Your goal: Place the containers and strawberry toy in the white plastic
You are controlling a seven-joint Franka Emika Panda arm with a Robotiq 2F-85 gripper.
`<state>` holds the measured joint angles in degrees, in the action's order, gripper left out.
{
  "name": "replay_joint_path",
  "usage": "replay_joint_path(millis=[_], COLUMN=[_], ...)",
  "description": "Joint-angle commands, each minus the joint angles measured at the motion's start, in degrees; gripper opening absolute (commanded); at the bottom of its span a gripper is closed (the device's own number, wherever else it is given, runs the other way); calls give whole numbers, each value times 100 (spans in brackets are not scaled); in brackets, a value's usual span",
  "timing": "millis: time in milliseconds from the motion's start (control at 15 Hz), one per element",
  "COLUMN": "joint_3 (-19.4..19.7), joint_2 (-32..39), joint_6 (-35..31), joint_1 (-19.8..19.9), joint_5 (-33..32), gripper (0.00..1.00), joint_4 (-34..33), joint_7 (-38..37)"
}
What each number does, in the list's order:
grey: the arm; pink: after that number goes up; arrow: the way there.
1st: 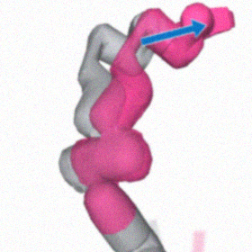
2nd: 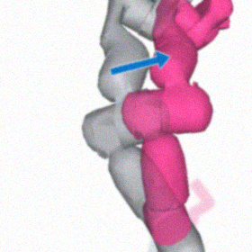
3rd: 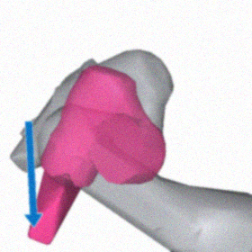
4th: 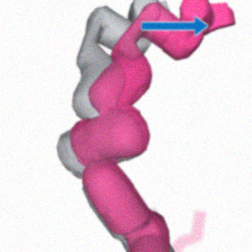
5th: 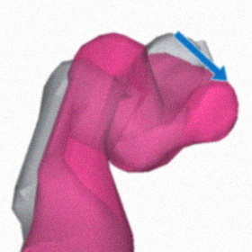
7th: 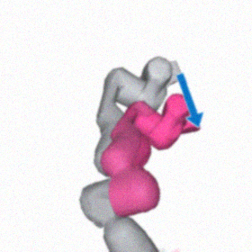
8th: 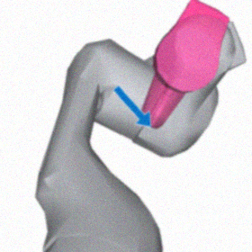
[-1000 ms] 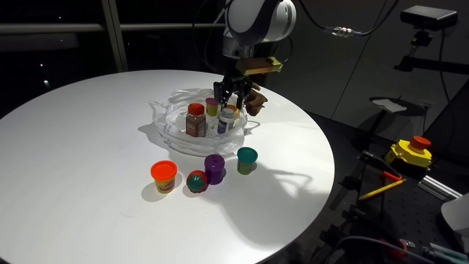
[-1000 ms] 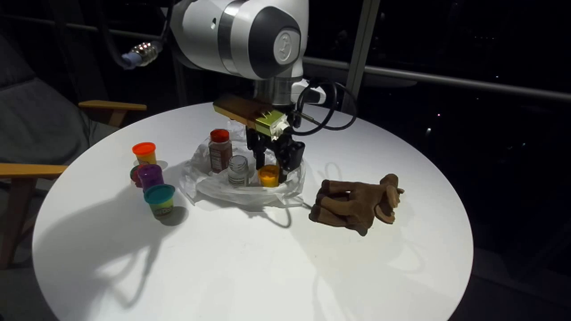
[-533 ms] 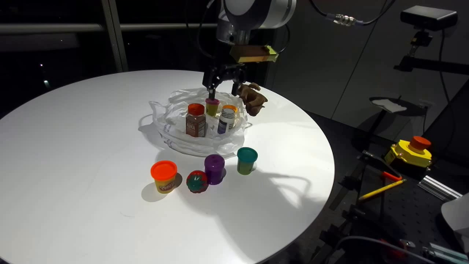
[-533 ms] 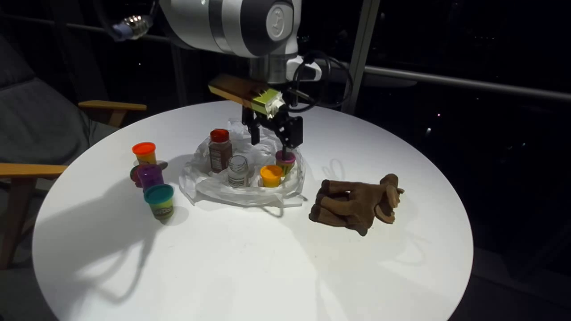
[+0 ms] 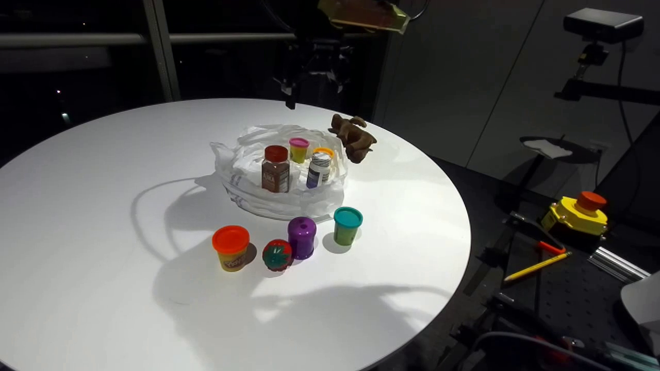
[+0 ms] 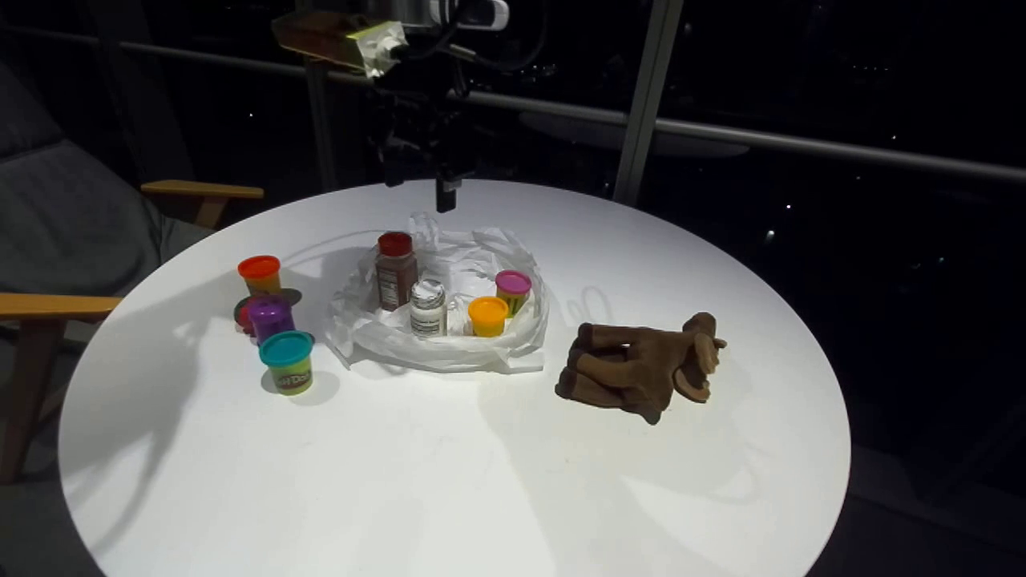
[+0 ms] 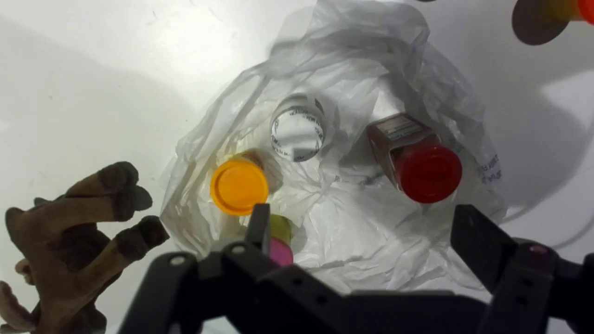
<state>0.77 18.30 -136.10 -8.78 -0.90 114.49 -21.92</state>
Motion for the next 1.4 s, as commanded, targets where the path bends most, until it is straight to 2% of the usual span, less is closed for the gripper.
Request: replay_joint_path(millis=[0, 133, 667, 1333], joint_3=[-64, -128, -548, -687], joint_2=[-578, -707, -581, -94], joint_6=[299, 351, -26, -1365], joint_1=[-138, -173, -91, -47], joint_5=[-51, -61, 410, 636], gripper=[100, 100, 100, 100], joint_4=[761, 1141, 1946, 2367], joint_7=[-568, -725, -73, 585])
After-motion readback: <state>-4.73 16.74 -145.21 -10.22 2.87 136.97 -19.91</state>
